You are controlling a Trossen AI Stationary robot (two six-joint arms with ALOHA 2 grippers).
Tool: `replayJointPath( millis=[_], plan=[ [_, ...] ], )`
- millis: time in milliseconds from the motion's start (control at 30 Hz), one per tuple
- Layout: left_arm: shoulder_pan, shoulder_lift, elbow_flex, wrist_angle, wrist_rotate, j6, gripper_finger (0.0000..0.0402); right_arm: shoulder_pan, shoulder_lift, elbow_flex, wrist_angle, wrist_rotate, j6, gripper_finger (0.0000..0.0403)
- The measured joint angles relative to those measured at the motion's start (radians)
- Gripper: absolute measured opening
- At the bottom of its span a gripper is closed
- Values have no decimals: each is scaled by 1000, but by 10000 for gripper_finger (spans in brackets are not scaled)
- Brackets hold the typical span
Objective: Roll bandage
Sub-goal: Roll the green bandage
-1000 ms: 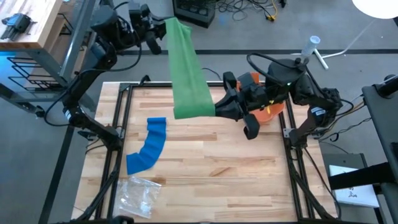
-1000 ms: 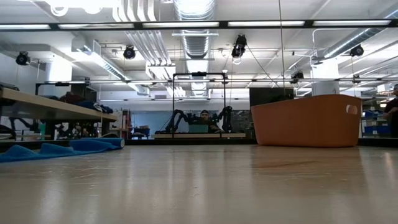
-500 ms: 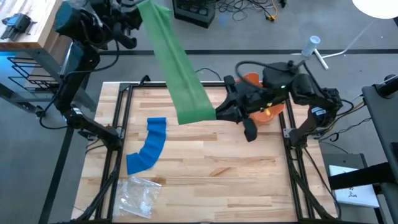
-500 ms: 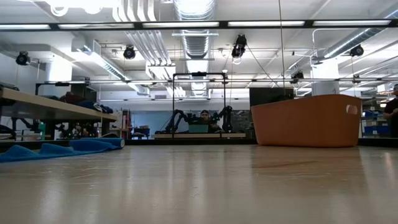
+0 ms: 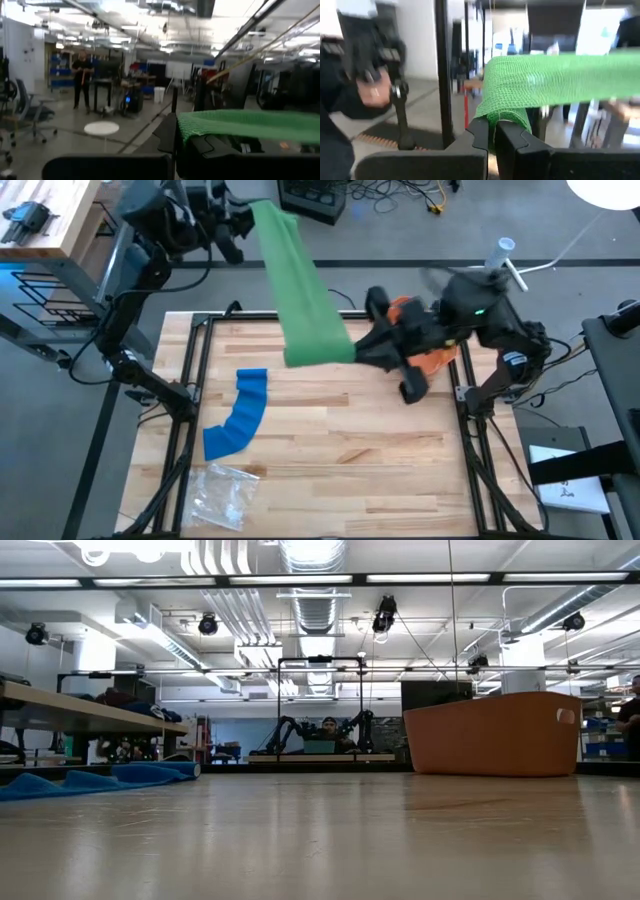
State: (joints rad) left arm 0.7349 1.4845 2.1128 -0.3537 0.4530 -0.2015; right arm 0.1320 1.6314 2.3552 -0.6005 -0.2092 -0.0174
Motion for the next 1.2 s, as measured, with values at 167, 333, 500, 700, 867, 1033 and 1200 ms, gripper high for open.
replayJointPath(
  millis=[167,333,500,700,867,1033,1200],
  plan=[
    [-2,0,-3,-85,16,17,0,1,-20,1,100,37,-30,3],
    [-29,2,-43,-117,107,-30,0,1,-31,1,168,138,-74,3],
    [-75,2,-115,-139,189,-78,0,1,-35,1,197,263,-128,3],
    [-119,1,-169,-144,244,-79,0,1,-35,1,230,383,-185,3],
    [-121,-18,-172,-144,245,-79,0,1,-46,1,232,505,-231,3],
    [-131,-42,-171,-169,245,-78,0,1,-47,1,231,589,-341,3],
    [-170,-65,-180,-188,246,-91,0,1,-45,1,217,672,-502,2]
  ],
)
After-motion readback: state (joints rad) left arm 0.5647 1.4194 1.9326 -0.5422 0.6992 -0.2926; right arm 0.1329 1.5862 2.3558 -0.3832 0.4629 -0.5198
